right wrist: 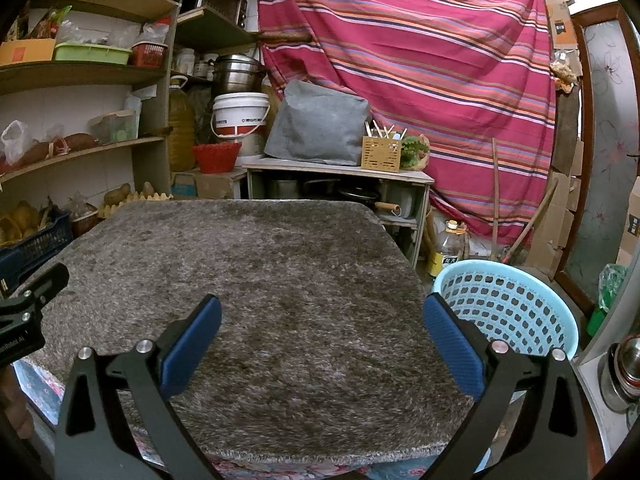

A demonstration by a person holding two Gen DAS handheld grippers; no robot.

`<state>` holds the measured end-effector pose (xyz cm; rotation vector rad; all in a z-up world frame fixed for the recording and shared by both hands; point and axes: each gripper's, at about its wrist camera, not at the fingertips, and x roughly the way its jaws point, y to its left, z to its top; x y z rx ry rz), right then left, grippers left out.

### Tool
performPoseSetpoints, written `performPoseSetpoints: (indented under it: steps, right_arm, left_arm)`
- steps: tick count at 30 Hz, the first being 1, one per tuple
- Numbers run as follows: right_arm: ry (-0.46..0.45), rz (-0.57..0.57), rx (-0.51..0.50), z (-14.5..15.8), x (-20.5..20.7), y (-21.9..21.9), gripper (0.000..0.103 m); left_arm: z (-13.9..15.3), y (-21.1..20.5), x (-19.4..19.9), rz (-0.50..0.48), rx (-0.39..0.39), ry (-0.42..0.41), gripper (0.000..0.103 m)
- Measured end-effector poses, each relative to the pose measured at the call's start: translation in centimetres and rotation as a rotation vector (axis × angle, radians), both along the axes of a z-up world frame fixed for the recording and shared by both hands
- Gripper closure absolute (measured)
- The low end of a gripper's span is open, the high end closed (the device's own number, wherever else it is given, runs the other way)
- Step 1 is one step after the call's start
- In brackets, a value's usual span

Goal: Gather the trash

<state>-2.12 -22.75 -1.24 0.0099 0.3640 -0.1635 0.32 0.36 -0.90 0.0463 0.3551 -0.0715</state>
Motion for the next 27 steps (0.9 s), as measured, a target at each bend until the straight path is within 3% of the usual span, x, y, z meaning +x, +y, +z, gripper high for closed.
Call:
performPoseSetpoints:
  steps: [27]
  right_arm:
    - [0.008,0.012,-0.003,-0.28,0.18,0.52,0.004]
  left_arm:
    - [0.56,0.8,-0.01,0.002,0.004,-0.004,0.005]
